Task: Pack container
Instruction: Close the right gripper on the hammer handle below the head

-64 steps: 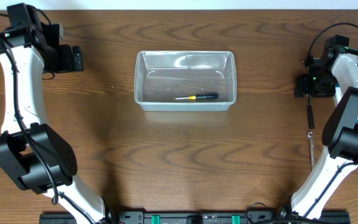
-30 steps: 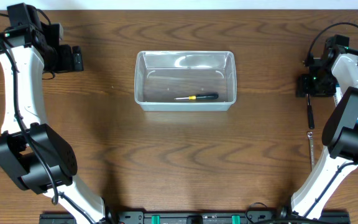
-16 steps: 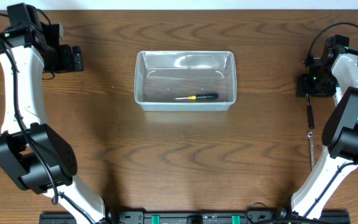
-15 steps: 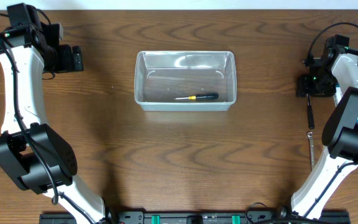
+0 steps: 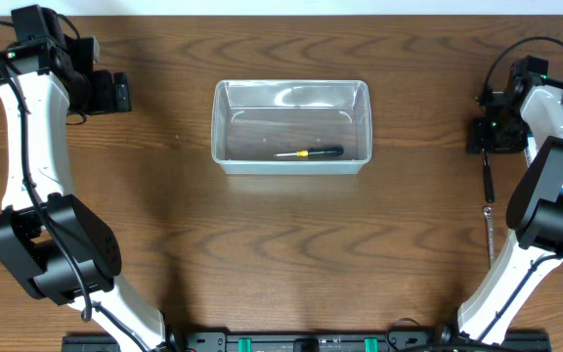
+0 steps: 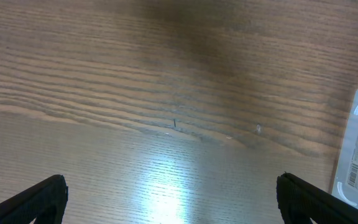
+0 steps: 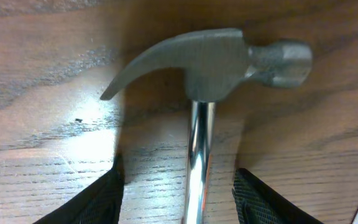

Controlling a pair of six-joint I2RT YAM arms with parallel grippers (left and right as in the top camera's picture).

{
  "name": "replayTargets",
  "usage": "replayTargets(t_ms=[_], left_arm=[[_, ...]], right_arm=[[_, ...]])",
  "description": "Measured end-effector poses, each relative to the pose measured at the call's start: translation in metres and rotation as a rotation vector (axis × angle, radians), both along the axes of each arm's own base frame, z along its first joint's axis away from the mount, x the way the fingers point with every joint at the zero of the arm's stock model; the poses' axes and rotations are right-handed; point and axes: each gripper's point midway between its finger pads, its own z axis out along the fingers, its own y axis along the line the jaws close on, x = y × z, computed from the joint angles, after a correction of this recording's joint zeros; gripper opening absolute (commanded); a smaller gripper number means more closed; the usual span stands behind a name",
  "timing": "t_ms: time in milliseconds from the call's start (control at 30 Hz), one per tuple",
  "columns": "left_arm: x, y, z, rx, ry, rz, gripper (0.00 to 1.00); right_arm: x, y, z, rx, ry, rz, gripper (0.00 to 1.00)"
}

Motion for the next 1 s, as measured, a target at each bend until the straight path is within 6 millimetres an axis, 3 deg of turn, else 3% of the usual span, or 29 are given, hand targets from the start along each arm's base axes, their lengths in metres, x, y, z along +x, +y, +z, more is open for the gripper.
replayTargets(t_ms=[500,633,1000], left_arm=[[0.0000,0.0000,0.0000,0.000,0.000,0.000,0.98],[0.0000,0.0000,0.0000,0.000,0.000,0.000,0.98],[0.0000,0.0000,0.0000,0.000,0.000,0.000,0.98]], right_arm=[[0.0038,-0.0022,0.0003,-0.011,-0.015,0.003,0.52],[0.0057,-0.0047,0.0006,-0.024,-0.022,0.009,0.39],[0.0067,-0.0057,0.0007,-0.029,-0.025,0.005,0.33]])
